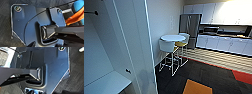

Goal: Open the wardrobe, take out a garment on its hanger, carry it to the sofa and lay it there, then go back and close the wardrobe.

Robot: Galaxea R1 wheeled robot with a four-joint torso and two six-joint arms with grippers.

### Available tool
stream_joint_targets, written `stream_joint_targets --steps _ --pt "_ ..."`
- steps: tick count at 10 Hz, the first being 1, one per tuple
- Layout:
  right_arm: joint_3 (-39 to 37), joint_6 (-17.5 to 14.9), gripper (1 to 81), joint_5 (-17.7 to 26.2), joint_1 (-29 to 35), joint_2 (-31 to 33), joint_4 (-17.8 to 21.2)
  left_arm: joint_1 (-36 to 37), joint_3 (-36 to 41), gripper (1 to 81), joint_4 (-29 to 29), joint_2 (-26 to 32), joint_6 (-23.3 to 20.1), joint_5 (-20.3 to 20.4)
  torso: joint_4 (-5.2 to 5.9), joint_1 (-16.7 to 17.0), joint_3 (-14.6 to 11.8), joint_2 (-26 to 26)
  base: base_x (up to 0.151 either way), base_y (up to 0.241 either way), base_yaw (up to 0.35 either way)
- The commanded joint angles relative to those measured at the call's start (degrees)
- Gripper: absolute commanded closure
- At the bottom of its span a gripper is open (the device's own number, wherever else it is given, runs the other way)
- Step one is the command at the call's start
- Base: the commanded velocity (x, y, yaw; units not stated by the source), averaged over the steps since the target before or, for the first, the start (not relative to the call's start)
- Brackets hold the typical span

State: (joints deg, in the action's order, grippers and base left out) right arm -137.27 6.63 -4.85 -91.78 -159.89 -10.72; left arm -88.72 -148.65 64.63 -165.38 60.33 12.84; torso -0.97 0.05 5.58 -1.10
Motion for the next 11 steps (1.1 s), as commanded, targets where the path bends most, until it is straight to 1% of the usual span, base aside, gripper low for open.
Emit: stream_joint_targets --steps 1,5,7,11 --pt "0.08 -0.04 1.0 3.18 1.38 1.48 -0.1 1.84 0.11 1.0 -0.03 0.48 0.23 -1.67 0.0 -0.05 0.0 0.0 0.0 0.0 0.261" --pt "-0.97 0.22 1.0 2.83 1.64 1.04 0.17 1.84 0.11 1.0 -0.03 0.39 0.14 -1.76 0.0 -0.05 0.0 0.0 0.0 0.0 0.261" --pt "-2.73 0.14 1.0 2.74 1.9 0.25 0.26 1.84 0.11 1.0 -0.12 0.48 0.14 -1.76 0.0 -0.05 0.0 0.0 0.0 0.0 0.261" --pt "-3.0 0.14 1.0 2.74 1.55 -0.01 0.17 1.84 0.11 1.0 -0.03 0.22 0.14 -1.76 0.0 -0.05 0.0 0.0 0.0 0.0 0.261"
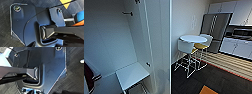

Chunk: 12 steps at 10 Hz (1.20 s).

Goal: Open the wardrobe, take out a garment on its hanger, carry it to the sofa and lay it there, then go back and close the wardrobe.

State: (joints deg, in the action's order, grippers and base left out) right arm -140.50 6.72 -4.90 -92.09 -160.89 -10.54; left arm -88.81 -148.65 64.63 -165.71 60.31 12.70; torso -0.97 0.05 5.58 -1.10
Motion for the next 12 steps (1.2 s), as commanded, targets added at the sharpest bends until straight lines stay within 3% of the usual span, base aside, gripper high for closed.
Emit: stream_joint_targets --steps 1,12 --pt "0.23 0.05 1.0 2.79 1.86 0.98 0.0 1.92 0.11 1.0 -0.03 0.55 0.16 -1.63 0.02 -0.05 0.0 0.0 0.0 0.0 0.261" --pt "-0.91 0.31 1.0 2.09 1.77 0.28 0.0 1.92 0.11 1.0 -0.03 0.02 0.16 -1.63 0.0 -0.05 0.0 0.0 0.0 0.0 0.261"
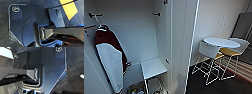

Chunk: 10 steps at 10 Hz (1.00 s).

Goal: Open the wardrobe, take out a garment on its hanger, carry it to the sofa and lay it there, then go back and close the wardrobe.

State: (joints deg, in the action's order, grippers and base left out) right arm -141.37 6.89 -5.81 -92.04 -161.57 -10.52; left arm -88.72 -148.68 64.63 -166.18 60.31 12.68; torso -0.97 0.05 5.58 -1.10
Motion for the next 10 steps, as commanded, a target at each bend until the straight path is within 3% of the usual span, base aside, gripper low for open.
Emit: stream_joint_targets --steps 1,10 --pt "-0.21 0.14 1.0 3.0 1.73 0.88 -0.03 1.84 0.14 1.0 0.05 0.5 0.16 -1.6 0.02 -0.05 0.0 0.0 0.0 0.0 0.261" --pt "-1.09 0.14 1.0 3.0 1.63 0.44 -0.11 1.84 0.05 1.0 0.23 0.23 0.16 -2.4 0.02 -0.05 0.0 0.0 0.0 0.0 0.262"
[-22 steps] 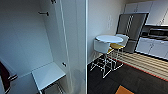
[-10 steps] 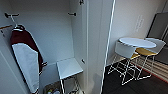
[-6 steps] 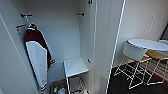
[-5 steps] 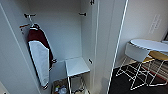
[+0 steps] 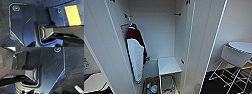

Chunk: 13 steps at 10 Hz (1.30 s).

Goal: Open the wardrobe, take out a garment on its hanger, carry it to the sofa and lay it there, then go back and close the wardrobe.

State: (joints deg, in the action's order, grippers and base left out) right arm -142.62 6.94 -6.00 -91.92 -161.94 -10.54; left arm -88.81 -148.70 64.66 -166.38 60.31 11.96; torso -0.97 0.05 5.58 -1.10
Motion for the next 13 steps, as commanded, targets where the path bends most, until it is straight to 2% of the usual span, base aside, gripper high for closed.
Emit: stream_joint_targets --steps 1,8,13 --pt "0.16 0.09 1.0 3.19 1.51 0.8 -0.09 1.92 0.08 1.0 0.2 0.43 0.16 -1.68 0.0 -0.05 0.0 0.0 0.0 0.0 0.261" --pt "-1.16 0.09 1.0 3.19 1.34 0.01 -0.18 1.92 0.08 1.0 0.2 0.25 0.16 -1.68 0.0 -0.05 0.0 0.0 0.0 0.0 0.202" --pt "-1.6 0.09 1.0 3.19 1.34 -0.16 0.0 1.84 0.08 1.0 -0.15 0.25 0.16 -1.59 0.0 -0.05 0.0 0.0 0.0 0.0 0.02"
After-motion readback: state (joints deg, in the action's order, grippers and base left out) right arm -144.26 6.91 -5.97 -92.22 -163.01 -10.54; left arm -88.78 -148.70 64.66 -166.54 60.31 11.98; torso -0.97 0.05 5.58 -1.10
